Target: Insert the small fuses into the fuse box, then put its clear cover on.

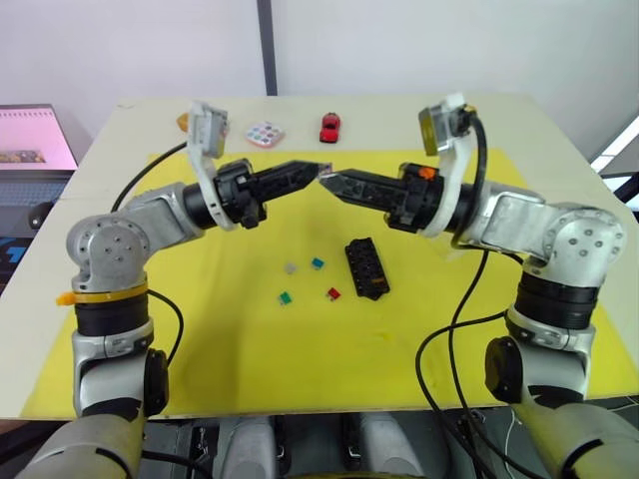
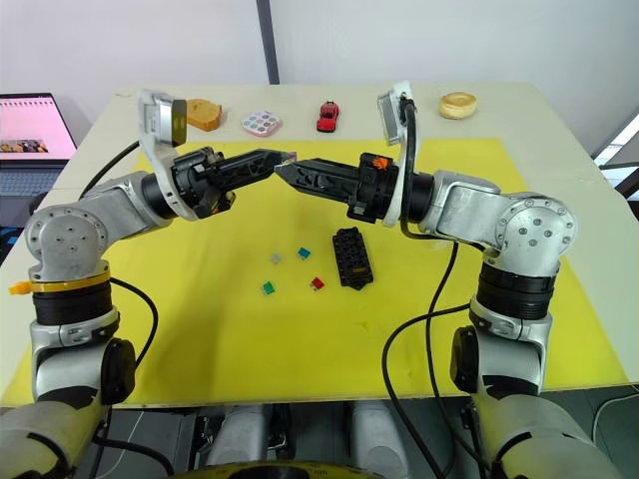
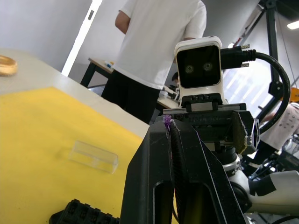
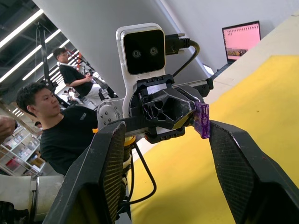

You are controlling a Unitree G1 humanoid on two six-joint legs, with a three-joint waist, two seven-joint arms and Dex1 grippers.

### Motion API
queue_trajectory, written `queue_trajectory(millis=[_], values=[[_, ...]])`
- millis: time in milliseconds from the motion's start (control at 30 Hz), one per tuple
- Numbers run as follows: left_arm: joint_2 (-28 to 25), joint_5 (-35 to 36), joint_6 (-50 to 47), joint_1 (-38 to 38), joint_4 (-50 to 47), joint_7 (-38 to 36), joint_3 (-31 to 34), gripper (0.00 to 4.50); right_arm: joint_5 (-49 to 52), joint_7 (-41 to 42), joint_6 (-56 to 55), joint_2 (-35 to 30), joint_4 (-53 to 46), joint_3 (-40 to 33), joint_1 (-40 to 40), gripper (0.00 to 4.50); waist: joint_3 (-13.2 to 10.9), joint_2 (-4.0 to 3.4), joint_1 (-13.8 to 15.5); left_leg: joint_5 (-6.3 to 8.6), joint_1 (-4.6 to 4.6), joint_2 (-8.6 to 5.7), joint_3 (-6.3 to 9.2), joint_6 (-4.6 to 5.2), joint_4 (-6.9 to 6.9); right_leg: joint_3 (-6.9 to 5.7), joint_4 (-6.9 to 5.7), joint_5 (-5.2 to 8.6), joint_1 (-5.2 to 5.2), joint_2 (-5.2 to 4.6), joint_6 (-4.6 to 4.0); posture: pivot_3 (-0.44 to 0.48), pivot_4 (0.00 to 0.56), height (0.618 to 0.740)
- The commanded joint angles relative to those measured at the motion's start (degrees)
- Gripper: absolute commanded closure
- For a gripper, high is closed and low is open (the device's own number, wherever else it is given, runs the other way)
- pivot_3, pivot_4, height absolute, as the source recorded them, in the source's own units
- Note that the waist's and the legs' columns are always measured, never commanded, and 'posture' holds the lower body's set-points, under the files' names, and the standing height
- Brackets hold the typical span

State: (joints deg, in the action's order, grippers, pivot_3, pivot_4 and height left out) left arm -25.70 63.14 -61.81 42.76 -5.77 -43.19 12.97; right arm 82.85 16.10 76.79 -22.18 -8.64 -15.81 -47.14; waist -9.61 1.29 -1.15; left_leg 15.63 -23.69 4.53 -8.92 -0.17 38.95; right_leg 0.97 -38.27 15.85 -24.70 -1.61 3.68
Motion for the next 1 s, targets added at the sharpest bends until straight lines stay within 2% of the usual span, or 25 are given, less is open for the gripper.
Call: queue_trajectory(millis=[33,67,167,300,533,600,667,767,800,900,967,1000], values=[[-0.4,1.1,1.1,-0.1,-2.1,0.3,0.8,4.50,2.2,0.1,-1.8,-1.1,-0.2,0.2,0.0,1.66,0.0,0.00,0.0,0.00,0.00,0.01,0.00,0.00,0.00,0.00,0.01,0.00,0.00,0.00,0.00,0.000,0.150,0.740],[-0.4,1.0,1.1,-0.1,-2.0,0.2,0.7,4.50,2.2,0.2,-2.0,-1.3,-0.2,0.4,-0.1,1.66,0.0,0.00,0.0,0.00,0.00,0.01,0.00,0.00,0.00,0.00,0.01,0.00,0.00,0.00,0.00,0.000,0.150,0.740],[-0.4,1.1,1.2,-0.3,-2.1,0.4,0.8,4.50,2.7,0.2,-2.6,-1.8,-0.3,1.0,0.1,2.50,0.0,0.00,0.0,0.00,-0.02,0.02,0.01,0.00,0.00,0.00,0.03,0.00,0.00,0.00,0.00,0.000,0.150,0.740],[-0.5,1.3,1.4,-0.4,-2.2,0.7,0.9,4.50,3.0,0.1,-3.3,-2.4,-0.4,1.7,0.3,4.38,0.0,0.00,0.0,0.00,-0.04,0.04,0.02,0.00,0.00,0.00,0.05,0.00,0.00,-0.01,0.00,0.000,0.150,0.740],[-1.2,1.2,1.5,-1.0,-2.6,0.7,0.7,4.50,2.4,1.0,-3.8,-4.0,-0.7,2.9,-0.3,4.38,0.0,0.00,0.0,0.00,-0.04,0.05,0.03,0.01,-0.01,0.00,0.07,0.00,0.00,0.00,0.00,0.000,0.150,0.740],[-1.9,0.4,1.8,-1.4,-2.9,0.0,0.1,4.50,0.5,2.4,-3.4,-6.1,-1.1,4.2,-1.0,4.38,0.0,0.00,0.0,0.00,-0.05,0.05,0.03,0.01,-0.01,0.00,0.08,0.00,0.00,0.00,0.00,0.000,0.150,0.740],[-4.2,-3.6,4.4,-3.0,-4.9,-2.6,-2.5,4.50,-3.4,5.5,-2.9,-9.9,-2.1,6.6,-2.2,4.38,0.0,-0.01,0.0,0.01,-0.06,0.06,0.02,0.02,-0.01,0.00,0.09,0.00,-0.02,0.00,0.00,0.000,0.150,0.740],[-8.7,-8.2,7.3,-5.9,-6.8,-8.8,-6.9,3.49,-12.2,13.3,-4.1,-17.8,-3.3,12.6,-4.4,4.50,0.0,-0.02,0.0,0.01,-0.24,0.04,0.00,0.02,-0.04,0.01,0.11,0.01,-0.22,-0.01,-0.01,0.000,0.150,0.740],[-10.5,-10.9,9.2,-6.7,-7.1,-10.6,-9.0,3.02,-15.6,16.9,-5.4,-20.7,-3.7,15.0,-5.0,4.50,0.0,-0.02,0.0,0.01,-0.30,0.00,-0.01,0.02,-0.04,0.01,0.12,0.01,-0.28,0.00,-0.02,0.000,0.150,0.740],[-16.5,-23.7,19.5,-9.6,-7.2,-17.7,-18.7,1.42,-34.0,33.8,-17.3,-34.1,-5.9,28.6,-7.5,4.50,0.0,-0.06,0.2,0.17,-0.58,-0.05,-0.04,0.29,-0.05,0.02,0.16,0.02,-0.59,0.00,-0.05,0.000,0.150,0.740],[-17.1,-28.0,23.9,-10.0,-6.4,-19.7,-21.9,0.38,-41.9,41.0,-23.9,-37.9,-5.4,33.6,-8.3,4.50,0.0,-0.06,0.3,0.18,-0.69,-0.06,-0.03,0.32,-0.05,0.01,0.24,0.11,-0.68,0.00,-0.19,0.000,0.150,0.740],[-16.7,-30.1,26.1,-9.9,-6.0,-20.2,-23.4,0.04,-45.6,44.2,-27.1,-39.2,-4.9,35.6,-8.7,4.50,0.0,-0.05,0.3,0.21,-0.73,-0.06,-0.08,0.37,-0.03,0.03,0.25,0.13,-0.71,-0.02,-0.23,0.000,0.150,0.740]])
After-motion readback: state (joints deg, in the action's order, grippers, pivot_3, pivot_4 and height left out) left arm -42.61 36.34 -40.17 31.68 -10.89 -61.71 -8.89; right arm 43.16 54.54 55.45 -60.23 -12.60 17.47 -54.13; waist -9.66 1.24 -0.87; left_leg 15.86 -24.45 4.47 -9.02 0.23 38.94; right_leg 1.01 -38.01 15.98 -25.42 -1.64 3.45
